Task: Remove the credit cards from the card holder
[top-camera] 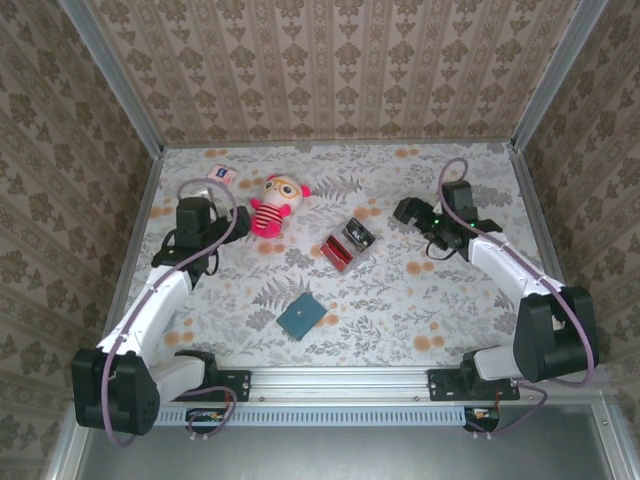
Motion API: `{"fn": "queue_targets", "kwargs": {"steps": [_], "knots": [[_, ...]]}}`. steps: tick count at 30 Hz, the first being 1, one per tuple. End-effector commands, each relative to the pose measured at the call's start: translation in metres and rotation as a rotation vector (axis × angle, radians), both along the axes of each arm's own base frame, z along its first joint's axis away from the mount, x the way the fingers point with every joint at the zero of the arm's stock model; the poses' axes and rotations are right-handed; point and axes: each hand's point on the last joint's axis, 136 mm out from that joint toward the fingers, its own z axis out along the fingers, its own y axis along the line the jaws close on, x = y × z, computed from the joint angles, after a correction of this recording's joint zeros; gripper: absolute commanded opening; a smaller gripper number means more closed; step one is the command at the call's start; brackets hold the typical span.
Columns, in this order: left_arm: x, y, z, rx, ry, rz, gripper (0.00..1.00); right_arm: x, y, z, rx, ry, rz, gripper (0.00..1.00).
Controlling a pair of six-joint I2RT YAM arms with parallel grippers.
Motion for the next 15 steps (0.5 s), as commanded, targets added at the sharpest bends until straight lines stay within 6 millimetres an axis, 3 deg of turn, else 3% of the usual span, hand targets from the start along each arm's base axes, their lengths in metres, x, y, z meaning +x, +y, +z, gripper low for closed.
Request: {"fn": "queue_targets", "kwargs": {"steps": [1, 4, 8, 15], "knots": [[-0.015, -0.031, -0.012, -0.132, 0.137, -0.054, 1.00, -0.020, 0.045, -0.015, 0.166, 0.120, 0.065, 1.00], [-0.018, -0.059, -0.019, -0.190, 0.190, -0.132, 1.00, -0.028, 0.068, -0.029, 0.202, 0.179, 0.099, 0.98], [-0.020, -0.096, -0.034, -0.264, 0.270, -0.195, 0.99, -0.036, 0.084, -0.048, 0.223, 0.235, 0.106, 0.95], [-0.021, -0.174, -0.054, -0.457, 0.365, -0.349, 0.97, -0.035, 0.107, -0.059, 0.279, 0.277, 0.149, 0.89]]}}
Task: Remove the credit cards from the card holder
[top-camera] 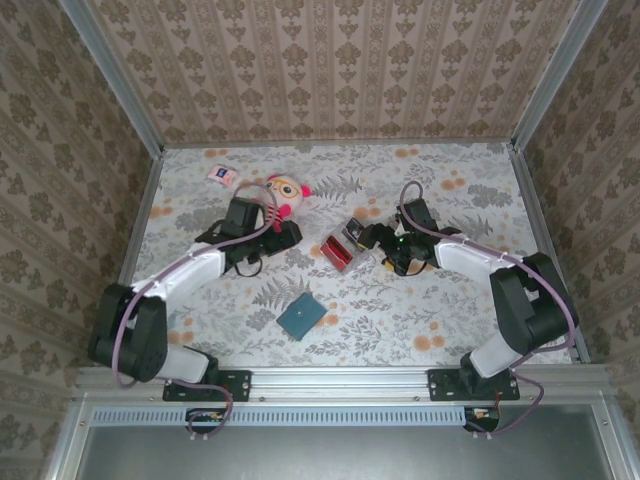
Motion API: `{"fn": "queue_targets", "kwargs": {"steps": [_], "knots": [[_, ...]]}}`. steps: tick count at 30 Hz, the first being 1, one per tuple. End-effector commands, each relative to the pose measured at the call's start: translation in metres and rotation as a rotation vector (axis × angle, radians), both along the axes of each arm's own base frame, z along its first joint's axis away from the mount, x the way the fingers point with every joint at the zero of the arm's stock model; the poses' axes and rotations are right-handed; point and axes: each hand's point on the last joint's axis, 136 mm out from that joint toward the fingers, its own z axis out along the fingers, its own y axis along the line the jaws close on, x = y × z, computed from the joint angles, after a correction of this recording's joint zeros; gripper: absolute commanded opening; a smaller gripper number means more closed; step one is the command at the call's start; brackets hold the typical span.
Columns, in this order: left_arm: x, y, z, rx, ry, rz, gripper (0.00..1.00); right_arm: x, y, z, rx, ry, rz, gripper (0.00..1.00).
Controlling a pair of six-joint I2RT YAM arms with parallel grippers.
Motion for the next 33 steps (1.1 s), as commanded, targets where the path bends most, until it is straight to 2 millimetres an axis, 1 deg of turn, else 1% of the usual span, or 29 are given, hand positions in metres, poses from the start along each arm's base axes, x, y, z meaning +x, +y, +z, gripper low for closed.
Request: {"fn": "queue_targets", "kwargs": {"steps": [1, 4, 8, 12, 15, 18, 22, 26, 30, 33], "knots": [[0.006, -0.049, 0.020, -0.190, 0.013, -0.064, 0.97, 0.003, 0.019, 0.003, 0.092, 0.028, 0.012, 0.87], [0.008, -0.067, 0.017, -0.212, 0.038, -0.091, 0.96, 0.006, 0.024, 0.003, 0.113, 0.028, 0.012, 0.86], [0.008, -0.081, 0.003, -0.208, 0.092, -0.101, 0.95, 0.011, 0.026, 0.006, 0.122, 0.018, 0.014, 0.84], [0.015, -0.095, -0.008, -0.238, 0.164, -0.071, 0.93, 0.018, 0.030, 0.011, 0.133, 0.000, 0.019, 0.81], [0.019, -0.104, -0.014, -0.263, 0.192, -0.066, 0.89, 0.025, 0.032, 0.013, 0.140, -0.015, 0.016, 0.79], [0.023, -0.107, -0.019, -0.269, 0.204, -0.052, 0.83, 0.030, 0.036, 0.012, 0.150, -0.016, 0.017, 0.74], [0.028, -0.110, -0.021, -0.275, 0.205, -0.045, 0.75, 0.039, 0.039, 0.011, 0.149, -0.033, 0.026, 0.70], [0.034, -0.110, -0.025, -0.257, 0.207, -0.040, 0.68, 0.049, 0.042, 0.008, 0.140, -0.047, 0.026, 0.69], [0.044, -0.112, -0.029, -0.241, 0.198, -0.035, 0.66, 0.066, 0.044, 0.006, 0.125, -0.065, 0.032, 0.69], [0.052, -0.112, -0.029, -0.248, 0.199, -0.033, 0.63, 0.080, 0.043, 0.005, 0.076, -0.078, 0.039, 0.65]]}}
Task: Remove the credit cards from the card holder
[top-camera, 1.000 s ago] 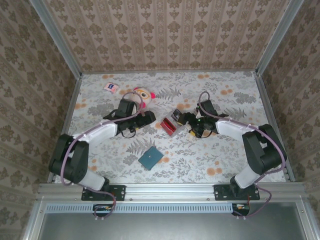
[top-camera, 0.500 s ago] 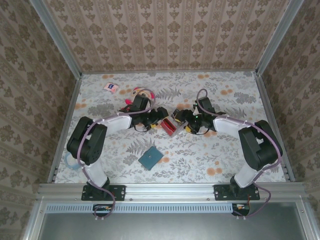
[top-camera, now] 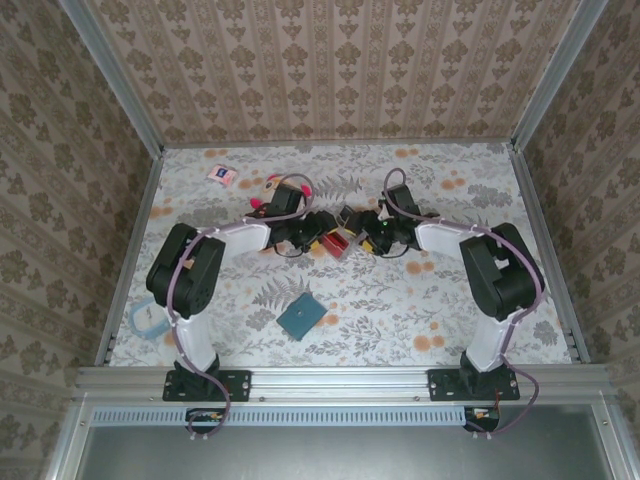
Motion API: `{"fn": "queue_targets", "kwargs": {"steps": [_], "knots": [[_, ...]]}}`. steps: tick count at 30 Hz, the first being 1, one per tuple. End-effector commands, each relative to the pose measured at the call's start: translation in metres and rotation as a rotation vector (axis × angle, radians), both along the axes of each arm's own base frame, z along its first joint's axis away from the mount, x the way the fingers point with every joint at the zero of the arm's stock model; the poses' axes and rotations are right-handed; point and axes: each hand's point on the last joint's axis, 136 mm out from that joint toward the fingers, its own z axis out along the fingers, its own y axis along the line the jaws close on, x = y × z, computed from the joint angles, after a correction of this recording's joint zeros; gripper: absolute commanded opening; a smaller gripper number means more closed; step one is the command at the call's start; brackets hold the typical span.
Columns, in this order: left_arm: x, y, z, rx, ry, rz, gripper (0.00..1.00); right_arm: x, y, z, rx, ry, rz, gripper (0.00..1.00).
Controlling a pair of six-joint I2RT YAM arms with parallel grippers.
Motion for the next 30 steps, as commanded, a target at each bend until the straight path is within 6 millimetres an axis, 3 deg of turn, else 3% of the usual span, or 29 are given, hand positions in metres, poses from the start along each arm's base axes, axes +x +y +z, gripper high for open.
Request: {"fn": "queue_targets", "kwargs": {"steps": [1, 7, 12, 16, 21, 25, 30], "knots": [[0.012, -0.005, 0.006, -0.017, -0.017, -0.009, 0.63, 0.024, 0.003, 0.009, -0.048, -0.055, 0.018, 0.65], [0.023, 0.009, 0.013, -0.004, -0.038, 0.012, 0.62, 0.042, 0.008, 0.012, -0.065, -0.066, 0.022, 0.64], [0.011, 0.027, 0.023, 0.037, -0.052, 0.007, 0.68, 0.027, -0.004, 0.018, -0.131, -0.067, 0.043, 0.66], [-0.022, 0.054, 0.022, 0.181, -0.039, -0.044, 0.80, 0.008, -0.021, 0.034, -0.196, -0.106, 0.056, 0.73], [-0.086, 0.086, 0.009, 0.372, 0.002, -0.205, 0.87, -0.013, -0.037, 0.045, -0.257, -0.134, 0.068, 0.84], [-0.134, 0.102, 0.001, 0.510, 0.013, -0.354, 0.89, -0.018, -0.045, 0.051, -0.303, -0.160, 0.077, 0.89], [-0.168, 0.111, 0.000, 0.696, -0.002, -0.498, 1.00, -0.017, -0.049, 0.054, -0.329, -0.179, 0.078, 0.96]]}}
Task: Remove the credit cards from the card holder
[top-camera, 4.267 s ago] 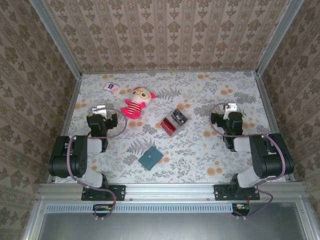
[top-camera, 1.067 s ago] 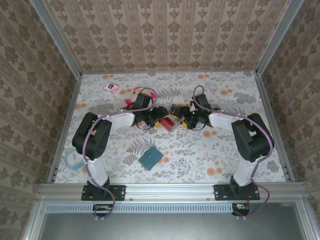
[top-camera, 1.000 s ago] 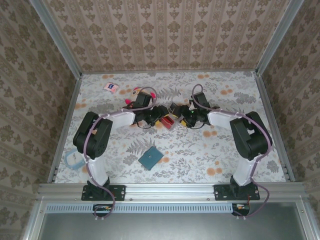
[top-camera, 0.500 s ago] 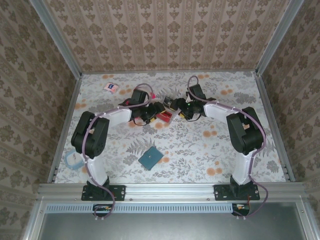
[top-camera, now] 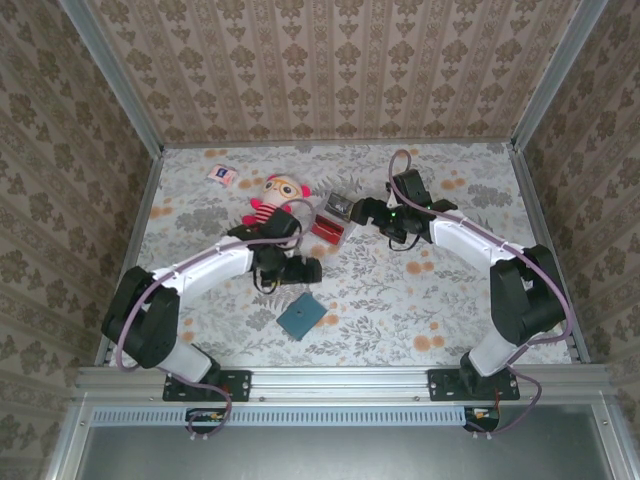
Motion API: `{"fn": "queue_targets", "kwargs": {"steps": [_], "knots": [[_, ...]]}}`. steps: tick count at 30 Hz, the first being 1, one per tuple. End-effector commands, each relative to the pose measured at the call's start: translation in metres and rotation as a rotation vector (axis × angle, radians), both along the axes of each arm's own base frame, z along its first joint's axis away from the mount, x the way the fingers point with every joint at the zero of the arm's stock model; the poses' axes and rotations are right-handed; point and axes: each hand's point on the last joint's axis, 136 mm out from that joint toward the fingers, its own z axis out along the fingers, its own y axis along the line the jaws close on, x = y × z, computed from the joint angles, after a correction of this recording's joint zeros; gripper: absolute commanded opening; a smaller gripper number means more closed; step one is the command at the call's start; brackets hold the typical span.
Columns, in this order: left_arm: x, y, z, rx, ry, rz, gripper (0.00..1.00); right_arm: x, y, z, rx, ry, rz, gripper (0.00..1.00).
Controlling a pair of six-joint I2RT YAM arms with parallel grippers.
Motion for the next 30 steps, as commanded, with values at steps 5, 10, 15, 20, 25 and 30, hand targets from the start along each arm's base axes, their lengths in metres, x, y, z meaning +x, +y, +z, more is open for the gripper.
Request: {"fn": "queue_targets", "kwargs": {"steps": [5, 10, 15, 20, 25, 30], "knots": [[-0.038, 0.022, -0.008, 0.296, 0.014, -0.175, 1.00, -0.005, -0.012, -0.006, -0.062, 0.011, -0.009, 0.97], [-0.052, -0.002, -0.027, 0.315, 0.033, -0.263, 1.00, -0.007, -0.017, -0.012, -0.078, 0.032, -0.025, 0.97], [-0.051, -0.015, -0.043, 0.302, 0.026, -0.323, 0.86, -0.006, -0.027, -0.015, -0.071, 0.051, -0.052, 0.97], [-0.038, -0.020, -0.049, 0.273, 0.009, -0.322, 0.74, -0.004, -0.036, -0.013, -0.058, 0.050, -0.075, 0.96], [-0.017, -0.030, -0.054, 0.257, -0.017, -0.349, 0.72, -0.004, -0.047, -0.015, -0.055, 0.060, -0.102, 0.95], [0.015, -0.059, -0.054, 0.216, -0.083, -0.375, 0.71, -0.006, -0.062, -0.015, -0.063, 0.059, -0.137, 0.95]]}}
